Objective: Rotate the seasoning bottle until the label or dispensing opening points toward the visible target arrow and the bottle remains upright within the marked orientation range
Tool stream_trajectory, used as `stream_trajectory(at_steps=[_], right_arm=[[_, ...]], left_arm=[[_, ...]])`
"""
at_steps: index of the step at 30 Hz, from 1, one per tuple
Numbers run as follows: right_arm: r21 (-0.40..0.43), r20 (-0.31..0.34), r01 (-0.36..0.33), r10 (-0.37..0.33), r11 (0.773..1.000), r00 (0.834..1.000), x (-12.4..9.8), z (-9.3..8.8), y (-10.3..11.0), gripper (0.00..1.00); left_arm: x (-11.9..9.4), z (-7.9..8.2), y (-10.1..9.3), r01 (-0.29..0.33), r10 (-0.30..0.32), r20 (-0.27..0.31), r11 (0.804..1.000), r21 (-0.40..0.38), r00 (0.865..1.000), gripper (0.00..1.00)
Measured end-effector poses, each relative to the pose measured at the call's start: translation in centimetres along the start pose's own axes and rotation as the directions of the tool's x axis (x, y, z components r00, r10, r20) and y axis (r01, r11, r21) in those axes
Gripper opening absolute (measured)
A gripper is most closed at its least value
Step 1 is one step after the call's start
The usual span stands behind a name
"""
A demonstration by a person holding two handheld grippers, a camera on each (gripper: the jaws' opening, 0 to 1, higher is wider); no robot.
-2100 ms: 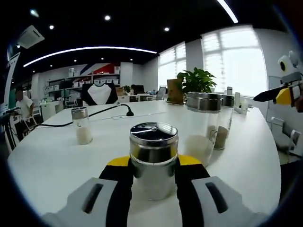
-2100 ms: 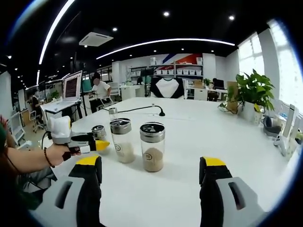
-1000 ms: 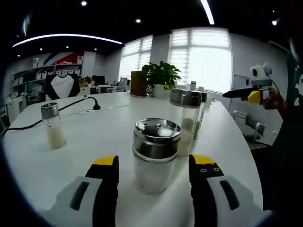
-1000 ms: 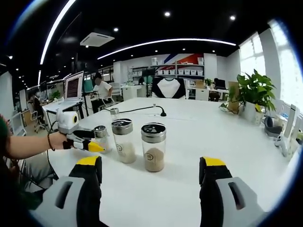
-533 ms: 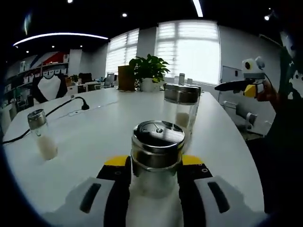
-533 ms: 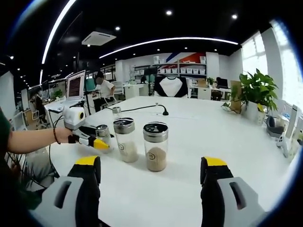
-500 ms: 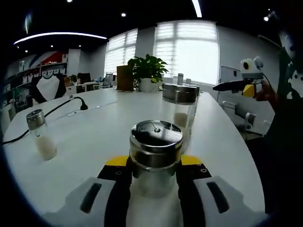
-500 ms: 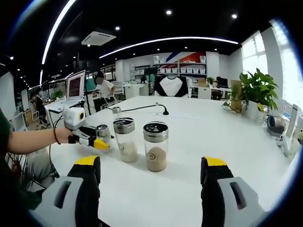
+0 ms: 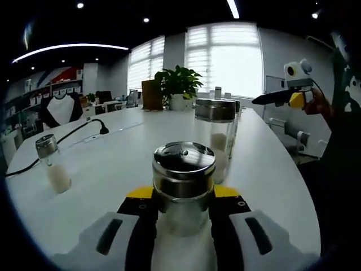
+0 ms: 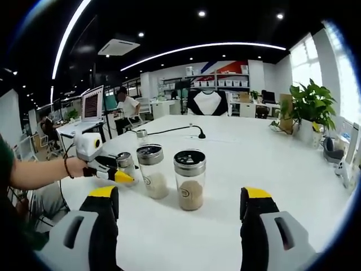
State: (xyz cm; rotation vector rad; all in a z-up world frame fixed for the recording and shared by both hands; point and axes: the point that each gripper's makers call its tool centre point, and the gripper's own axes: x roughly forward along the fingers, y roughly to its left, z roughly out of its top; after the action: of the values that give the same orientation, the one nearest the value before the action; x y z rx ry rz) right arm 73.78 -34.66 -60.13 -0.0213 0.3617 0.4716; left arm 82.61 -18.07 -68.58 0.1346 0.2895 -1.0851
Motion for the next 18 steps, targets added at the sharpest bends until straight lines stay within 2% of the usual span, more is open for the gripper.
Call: stream_trajectory(at_steps=[6, 8, 10, 18], right_arm=[[0.000, -0.003, -0.004, 0.004, 1.000, 1.000, 0.24, -0.04, 0.01, 0.91], [0.002, 0.012, 0.029, -0.029, 1.000, 1.000, 0.25, 0.21, -0.48, 0.89], [-0.042, 0.015, 0.049, -0.049, 0.998, 0.999, 0.26, 0.41, -0.71, 0.89], [-0.033, 0.024, 0.039, -0.038, 0.999, 0.999, 0.61, 0.76, -0.59, 0.89]], left_arm=[[0.11, 0.02, 0.19, -0.014, 0.014, 0.005, 1.000, -0.008, 1.000, 0.37], [0.21, -0.02, 0.28, -0.038, 0.038, -0.005, 0.999, -0.009, 0.999, 0.37], [0.15, -0.13, 0.47, -0.051, 0.051, -0.001, 0.999, -0.017, 0.999, 0.37], [0.18, -0.19, 0.21, -0.112, 0.113, 0.009, 0.993, -0.035, 0.994, 0.37]])
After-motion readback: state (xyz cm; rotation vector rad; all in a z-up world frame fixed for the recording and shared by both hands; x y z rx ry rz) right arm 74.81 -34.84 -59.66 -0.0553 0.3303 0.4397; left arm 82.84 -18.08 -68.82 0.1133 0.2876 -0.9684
